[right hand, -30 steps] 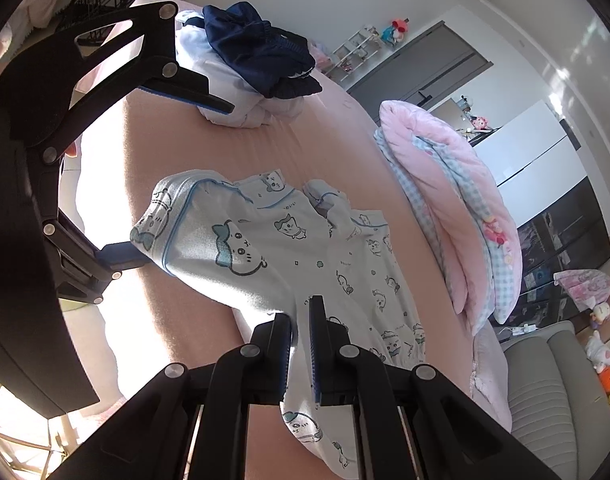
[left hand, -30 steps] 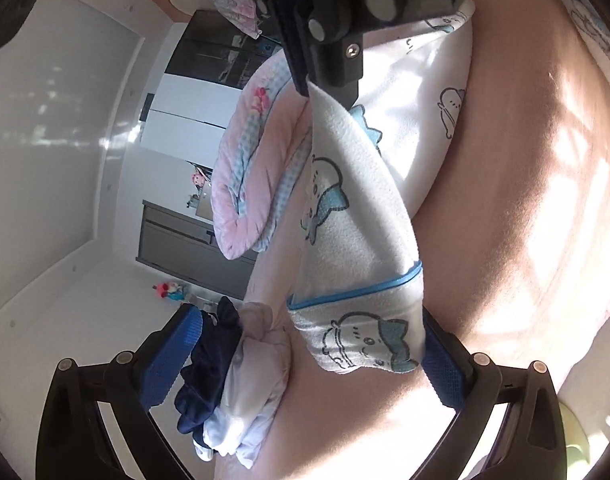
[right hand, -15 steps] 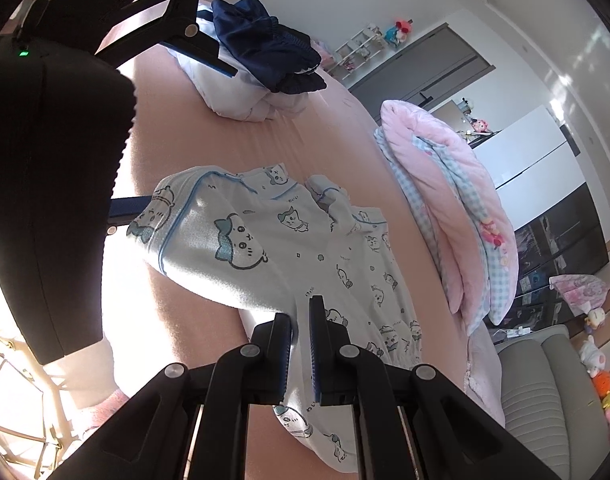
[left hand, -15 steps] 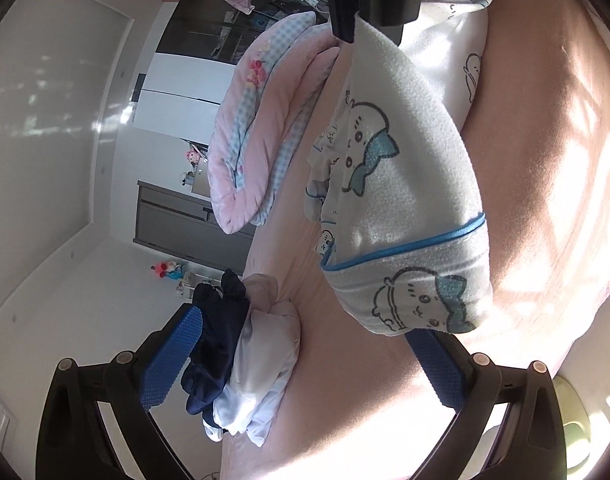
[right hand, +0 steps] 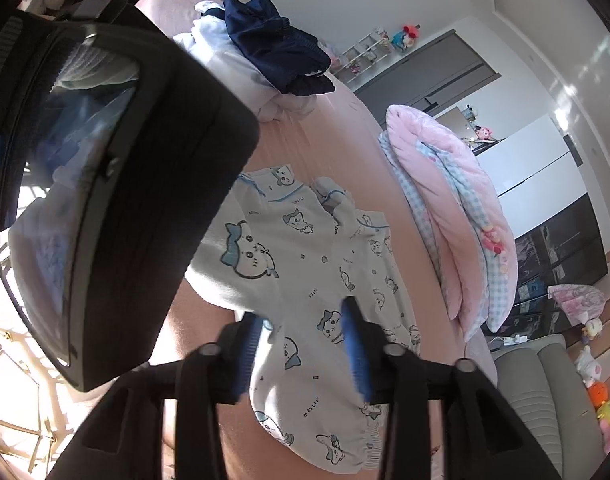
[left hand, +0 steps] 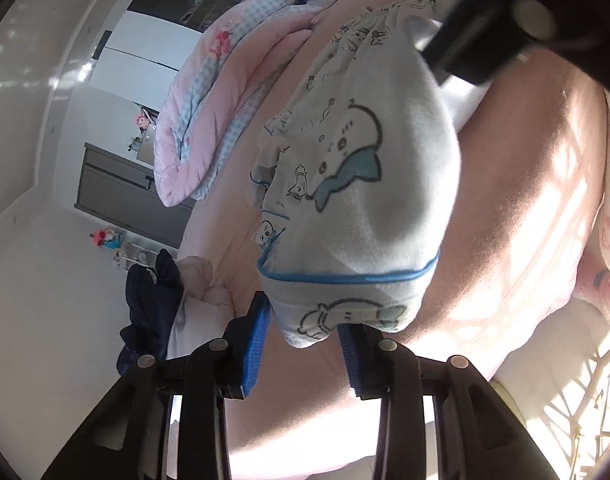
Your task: Fold clothes
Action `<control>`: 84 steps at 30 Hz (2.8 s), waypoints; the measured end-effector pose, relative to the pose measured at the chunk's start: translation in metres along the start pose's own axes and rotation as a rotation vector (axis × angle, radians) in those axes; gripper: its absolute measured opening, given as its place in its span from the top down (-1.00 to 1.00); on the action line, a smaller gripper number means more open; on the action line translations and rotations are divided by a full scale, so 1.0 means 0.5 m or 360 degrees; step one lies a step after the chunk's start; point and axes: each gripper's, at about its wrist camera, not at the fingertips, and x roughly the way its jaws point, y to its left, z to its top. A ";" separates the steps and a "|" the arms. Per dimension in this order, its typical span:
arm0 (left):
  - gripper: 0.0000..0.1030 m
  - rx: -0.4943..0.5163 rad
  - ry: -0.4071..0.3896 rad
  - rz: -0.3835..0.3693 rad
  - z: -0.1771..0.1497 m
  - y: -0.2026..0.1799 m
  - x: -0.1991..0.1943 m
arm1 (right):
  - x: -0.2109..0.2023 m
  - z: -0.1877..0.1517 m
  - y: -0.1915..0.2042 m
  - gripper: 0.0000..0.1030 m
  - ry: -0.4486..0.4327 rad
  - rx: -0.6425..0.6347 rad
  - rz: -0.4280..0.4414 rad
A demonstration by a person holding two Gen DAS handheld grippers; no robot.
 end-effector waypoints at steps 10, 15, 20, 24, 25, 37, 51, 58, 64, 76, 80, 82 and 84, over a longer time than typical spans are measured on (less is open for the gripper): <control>0.47 -0.0077 0.0034 0.0015 0.013 0.034 0.019 | -0.035 -0.055 0.052 -0.58 -0.0011 -0.0624 -0.0260; 0.47 -0.0134 0.0061 -0.0006 0.014 0.041 0.028 | -0.020 -0.133 0.028 -0.58 0.0167 -0.0683 -0.0274; 0.47 -0.0226 0.0110 -0.0063 0.013 0.058 0.038 | -0.016 -0.187 -0.003 -0.58 0.0282 -0.0660 -0.0271; 0.47 -0.0252 0.0093 -0.0089 0.015 0.063 0.033 | -0.013 -0.205 -0.005 -0.58 0.0341 -0.0646 -0.0263; 0.47 -0.0262 0.0069 -0.0092 0.016 0.065 0.028 | -0.011 -0.209 -0.009 -0.58 0.0349 -0.0633 -0.0251; 0.47 -0.0379 -0.0135 -0.0097 0.004 0.081 -0.042 | 0.062 -0.219 -0.006 -0.58 0.0418 -0.0603 -0.0280; 0.24 -0.0137 -0.0250 0.0183 0.000 0.026 -0.086 | 0.075 -0.219 -0.014 -0.58 0.0438 -0.0425 -0.0323; 0.22 -0.0151 -0.0182 0.0205 -0.010 0.049 -0.089 | 0.077 -0.219 -0.017 -0.58 0.0456 -0.0380 -0.0326; -0.33 -0.0176 -0.0323 0.0189 -0.002 0.039 -0.155 | 0.078 -0.220 -0.024 -0.58 0.0467 -0.0323 -0.0315; -0.43 0.0052 -0.0453 0.0135 0.056 -0.078 -0.173 | 0.061 -0.224 -0.010 -0.58 0.0378 -0.0426 -0.0397; -0.43 0.0115 -0.0354 0.0138 0.072 -0.100 -0.136 | 0.055 -0.225 -0.002 -0.58 0.0336 -0.0484 -0.0431; -0.43 0.0163 -0.0323 0.0154 0.076 -0.109 -0.121 | 0.055 -0.226 0.002 -0.58 0.0329 -0.0523 -0.0451; -0.43 0.0210 -0.0306 0.0186 0.077 -0.115 -0.112 | 0.057 -0.227 0.005 -0.58 0.0328 -0.0551 -0.0462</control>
